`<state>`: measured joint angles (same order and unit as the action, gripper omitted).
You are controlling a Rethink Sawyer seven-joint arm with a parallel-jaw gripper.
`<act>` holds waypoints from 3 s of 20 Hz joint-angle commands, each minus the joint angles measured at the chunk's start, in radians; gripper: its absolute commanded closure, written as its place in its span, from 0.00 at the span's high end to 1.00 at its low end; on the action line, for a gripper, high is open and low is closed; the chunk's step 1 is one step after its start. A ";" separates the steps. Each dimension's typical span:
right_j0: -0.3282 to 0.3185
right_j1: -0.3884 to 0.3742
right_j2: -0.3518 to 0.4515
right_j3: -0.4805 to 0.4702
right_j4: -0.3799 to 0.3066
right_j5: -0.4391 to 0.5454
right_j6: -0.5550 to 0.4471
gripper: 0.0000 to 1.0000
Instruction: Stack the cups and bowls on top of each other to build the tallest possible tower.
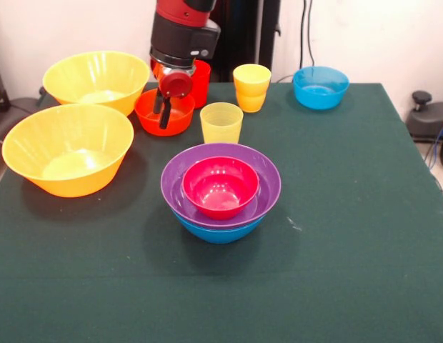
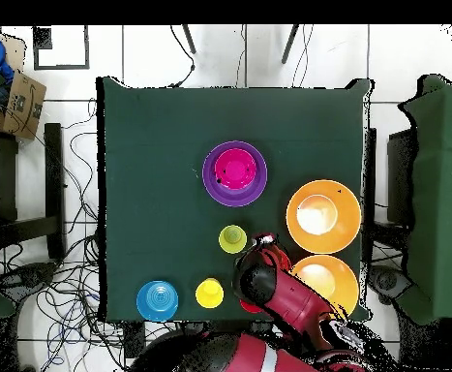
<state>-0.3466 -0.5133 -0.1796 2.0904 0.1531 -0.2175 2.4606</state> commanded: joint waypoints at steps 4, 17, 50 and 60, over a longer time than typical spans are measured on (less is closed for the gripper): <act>-0.021 0.100 0.142 0.020 -0.046 -0.041 0.147 1.00; 0.016 0.083 0.109 0.022 0.005 0.066 0.121 1.00; 0.112 -0.145 0.009 -0.050 0.030 0.396 0.047 0.00; 0.166 -0.133 -0.023 -0.249 0.028 0.582 0.068 0.00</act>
<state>-0.2056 -0.6494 -0.2449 2.0049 0.1459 0.2366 2.4606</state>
